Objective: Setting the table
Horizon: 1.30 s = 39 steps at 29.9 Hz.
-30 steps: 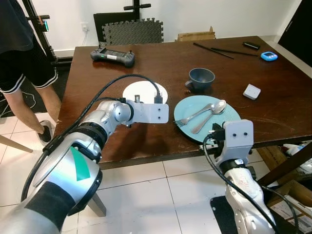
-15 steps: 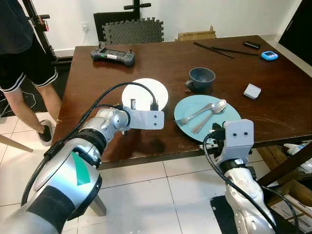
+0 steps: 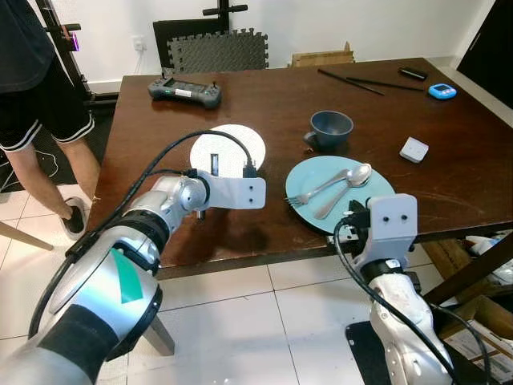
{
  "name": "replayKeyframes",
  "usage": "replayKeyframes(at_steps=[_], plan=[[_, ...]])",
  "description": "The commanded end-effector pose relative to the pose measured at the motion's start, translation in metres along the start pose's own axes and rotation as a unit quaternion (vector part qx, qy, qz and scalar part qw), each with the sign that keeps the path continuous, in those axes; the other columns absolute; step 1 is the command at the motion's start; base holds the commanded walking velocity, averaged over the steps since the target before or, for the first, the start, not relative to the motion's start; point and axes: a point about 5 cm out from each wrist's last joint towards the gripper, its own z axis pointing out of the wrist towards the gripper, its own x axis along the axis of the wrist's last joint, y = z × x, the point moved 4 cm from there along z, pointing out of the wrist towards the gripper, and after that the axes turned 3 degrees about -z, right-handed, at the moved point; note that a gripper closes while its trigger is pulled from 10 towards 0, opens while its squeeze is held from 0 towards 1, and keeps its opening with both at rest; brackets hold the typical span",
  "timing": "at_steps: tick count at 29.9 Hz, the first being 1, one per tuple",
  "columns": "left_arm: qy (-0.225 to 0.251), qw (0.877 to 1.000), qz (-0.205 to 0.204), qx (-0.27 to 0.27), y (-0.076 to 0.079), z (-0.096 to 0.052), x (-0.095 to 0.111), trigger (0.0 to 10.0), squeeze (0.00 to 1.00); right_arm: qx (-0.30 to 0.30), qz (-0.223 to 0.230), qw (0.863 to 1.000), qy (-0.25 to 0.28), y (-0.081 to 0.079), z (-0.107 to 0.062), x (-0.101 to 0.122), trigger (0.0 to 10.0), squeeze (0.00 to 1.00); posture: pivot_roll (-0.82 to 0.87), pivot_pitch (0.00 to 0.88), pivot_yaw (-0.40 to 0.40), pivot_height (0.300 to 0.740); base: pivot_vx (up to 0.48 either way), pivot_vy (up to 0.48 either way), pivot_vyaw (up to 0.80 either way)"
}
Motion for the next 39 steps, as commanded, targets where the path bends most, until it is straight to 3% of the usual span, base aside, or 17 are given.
replayKeyframes(at_steps=[1, 3, 5, 6, 8, 9, 11, 14, 18, 28, 32, 33, 34, 35, 37, 38, 39], plan=[[0.019, 0.999, -0.014, 0.048, -0.023, -0.005, 0.002, 10.0, 0.00, -0.001, 0.003, 1.000, -0.005, 0.001, -0.001, -0.004, 10.0, 0.00, -0.05, 0.250, 0.044, 0.740, 0.000, 0.000, 0.00], [0.036, 0.996, -0.024, 0.073, -0.039, -0.010, 0.005, 10.0, 0.00, 0.000, 0.005, 1.000, -0.001, 0.001, 0.001, -0.001, 10.0, 0.00, -0.05, 0.247, 0.038, 0.740, 0.000, 0.000, 0.00], [0.047, 0.997, -0.021, 0.059, -0.039, -0.012, 0.005, 10.0, 0.00, 0.002, 0.006, 1.000, 0.002, 0.000, 0.002, 0.001, 10.0, 0.00, -0.04, 0.245, 0.042, 0.740, 0.000, 0.000, 0.00], [0.053, 0.997, -0.018, 0.047, -0.038, -0.014, 0.005, 10.0, 0.00, 0.003, 0.007, 1.000, 0.004, -0.001, 0.003, 0.002, 10.0, 0.00, -0.04, 0.245, 0.042, 0.740, 0.000, 0.000, 0.00], [0.079, 0.995, -0.022, -0.064, -0.018, -0.034, -0.011, 10.0, 0.00, 0.006, 0.012, 1.000, 0.016, -0.003, 0.007, 0.009, 10.0, 0.00, -0.03, 0.234, 0.047, 0.740, 0.000, 0.000, 0.00], [0.082, 0.993, -0.019, -0.079, -0.015, -0.038, -0.014, 10.0, 0.00, 0.006, 0.013, 1.000, 0.018, -0.003, 0.007, 0.010, 10.0, 0.00, -0.03, 0.234, 0.047, 0.740, 0.000, 0.000, 0.00], [0.080, 0.993, -0.015, -0.086, -0.015, -0.043, -0.018, 10.0, 0.00, 0.005, 0.014, 1.000, 0.019, -0.003, 0.008, 0.011, 10.0, 0.00, -0.02, 0.233, 0.047, 0.740, 0.000, 0.000, 0.00], [0.078, 0.993, -0.007, -0.094, -0.022, -0.066, -0.027, 10.0, 0.00, 0.012, 0.017, 1.000, 0.019, -0.006, 0.011, 0.009, 10.0, 0.00, 0.03, 0.225, 0.049, 0.740, 0.000, 0.000, 0.00], [0.108, 0.989, -0.007, -0.103, -0.018, -0.078, -0.016, 10.0, 0.00, 0.015, 0.022, 0.999, 0.018, -0.009, 0.012, 0.007, 10.0, 0.00, 0.04, 0.218, 0.050, 0.740, 0.000, 0.000, 0.00], [0.157, 0.975, -0.019, -0.155, 0.006, -0.095, 0.007, 10.0, 0.00, 0.012, 0.023, 0.999, 0.019, -0.009, 0.013, 0.006, 10.0, 0.00, 0.05, 0.208, 0.063, 0.740, 0.000, 0.000, 0.00], [0.143, 0.978, -0.016, -0.149, 0.010, -0.092, 0.005, 10.0, 0.00, 0.031, 0.033, 0.998, 0.032, -0.013, 0.016, 0.014, 10.0, 0.00, 0.05, 0.207, 0.062, 0.740, 0.000, 0.000, 0.00], [0.138, 0.979, -0.024, -0.147, 0.008, -0.089, 0.003, 10.0, 1.00, 0.072, 0.044, 0.995, 0.053, -0.025, 0.016, 0.026, 10.0, 0.00, 0.05, 0.209, 0.062, 0.740, 0.000, 0.000, 0.00], [0.138, 0.979, -0.024, -0.147, 0.008, -0.089, 0.003, 10.0, 1.00, 0.072, 0.044, 0.995, 0.053, -0.025, 0.016, 0.026, 10.0, 0.00, 0.05, 0.209, 0.062, 0.740, 0.000, 0.000, 0.00], [0.135, 0.978, -0.030, -0.155, 0.007, -0.084, 0.003, 10.0, 1.00, 0.137, 0.055, 0.986, 0.081, -0.050, 0.015, 0.046, 10.0, 0.00, 0.04, 0.209, 0.064, 0.740, 0.000, 0.000, 0.00], [0.135, 0.978, -0.030, -0.155, 0.007, -0.084, 0.003, 10.0, 1.00, 0.137, 0.055, 0.986, 0.081, -0.050, 0.015, 0.046, 10.0, 0.00, 0.04, 0.209, 0.064, 0.740, 0.000, 0.000, 0.00], [0.131, 0.977, -0.034, -0.166, 0.010, -0.080, 0.002, 10.0, 1.00, 0.166, 0.054, 0.980, 0.094, -0.063, 0.014, 0.054, 10.0, 0.00, 0.04, 0.209, 0.063, 0.740, 0.000, 0.000, 0.00], [0.131, 0.977, -0.034, -0.166, 0.010, -0.080, 0.002, 10.0, 1.00, 0.166, 0.054, 0.980, 0.094, -0.063, 0.014, 0.054, 10.0, 0.00, 0.04, 0.209, 0.063, 0.740, 0.000, 0.000, 0.00]])
